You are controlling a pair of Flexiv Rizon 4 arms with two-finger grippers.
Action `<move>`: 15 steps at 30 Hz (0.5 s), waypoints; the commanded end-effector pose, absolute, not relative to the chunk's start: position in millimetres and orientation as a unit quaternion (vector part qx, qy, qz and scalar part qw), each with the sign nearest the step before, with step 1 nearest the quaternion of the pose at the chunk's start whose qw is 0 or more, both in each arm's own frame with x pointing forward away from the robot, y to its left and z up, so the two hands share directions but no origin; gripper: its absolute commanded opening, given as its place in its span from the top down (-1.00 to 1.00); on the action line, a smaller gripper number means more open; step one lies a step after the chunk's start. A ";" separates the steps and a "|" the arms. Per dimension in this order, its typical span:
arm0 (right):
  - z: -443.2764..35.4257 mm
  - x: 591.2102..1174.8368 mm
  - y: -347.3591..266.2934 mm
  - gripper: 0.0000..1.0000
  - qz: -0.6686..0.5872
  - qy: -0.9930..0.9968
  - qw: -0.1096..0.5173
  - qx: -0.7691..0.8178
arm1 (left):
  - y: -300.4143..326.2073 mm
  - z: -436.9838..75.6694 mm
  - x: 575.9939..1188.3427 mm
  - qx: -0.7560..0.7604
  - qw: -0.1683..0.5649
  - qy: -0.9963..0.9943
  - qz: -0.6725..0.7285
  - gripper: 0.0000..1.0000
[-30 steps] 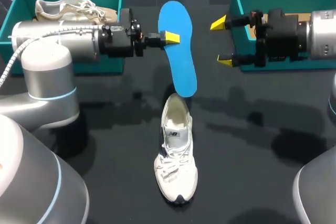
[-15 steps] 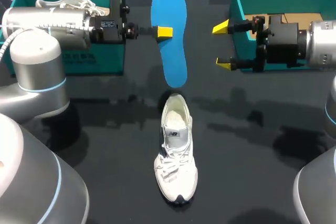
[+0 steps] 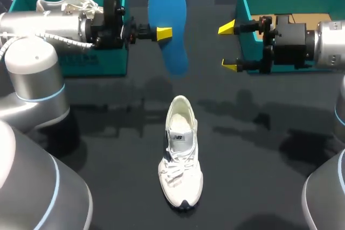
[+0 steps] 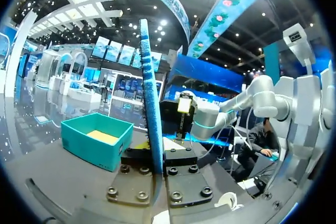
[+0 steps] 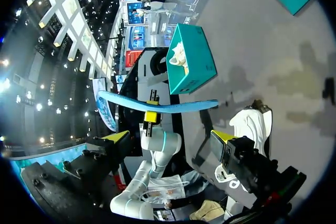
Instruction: Take the shoe out of the shoebox, open the shoe tongue, remove and reinsert the insole, then place the shoe into the shoebox
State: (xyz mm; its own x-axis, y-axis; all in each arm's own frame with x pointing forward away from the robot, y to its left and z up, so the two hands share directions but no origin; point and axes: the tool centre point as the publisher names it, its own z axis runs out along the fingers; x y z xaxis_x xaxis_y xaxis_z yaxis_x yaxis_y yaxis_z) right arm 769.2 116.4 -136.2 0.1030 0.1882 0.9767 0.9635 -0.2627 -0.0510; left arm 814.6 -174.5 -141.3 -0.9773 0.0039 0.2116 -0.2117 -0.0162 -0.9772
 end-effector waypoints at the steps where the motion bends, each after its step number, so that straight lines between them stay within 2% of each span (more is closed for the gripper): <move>1: -136.2 769.8 118.4 -1.00 -0.487 -0.459 0.396 -0.629 | -173.4 -142.2 809.9 0.052 0.042 -0.697 0.714 1.00; 12: -136.2 769.8 118.4 -1.00 -0.487 -0.459 0.396 -0.629 | -173.4 -142.2 809.9 0.052 0.042 -0.697 0.714 1.00; 15: -136.2 769.8 118.4 -1.00 -0.487 -0.459 0.396 -0.629 | -171.2 -138.3 801.0 -0.013 -0.010 -0.701 0.713 1.00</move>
State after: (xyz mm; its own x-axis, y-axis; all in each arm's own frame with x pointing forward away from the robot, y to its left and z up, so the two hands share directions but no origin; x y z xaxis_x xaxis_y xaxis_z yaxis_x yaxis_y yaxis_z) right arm 769.2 116.3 -136.0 0.1029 0.1891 0.9766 0.9636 -0.2626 -0.0507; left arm 804.6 -174.8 -141.6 -0.9978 0.0001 0.0661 -0.0661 -0.0098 -0.9978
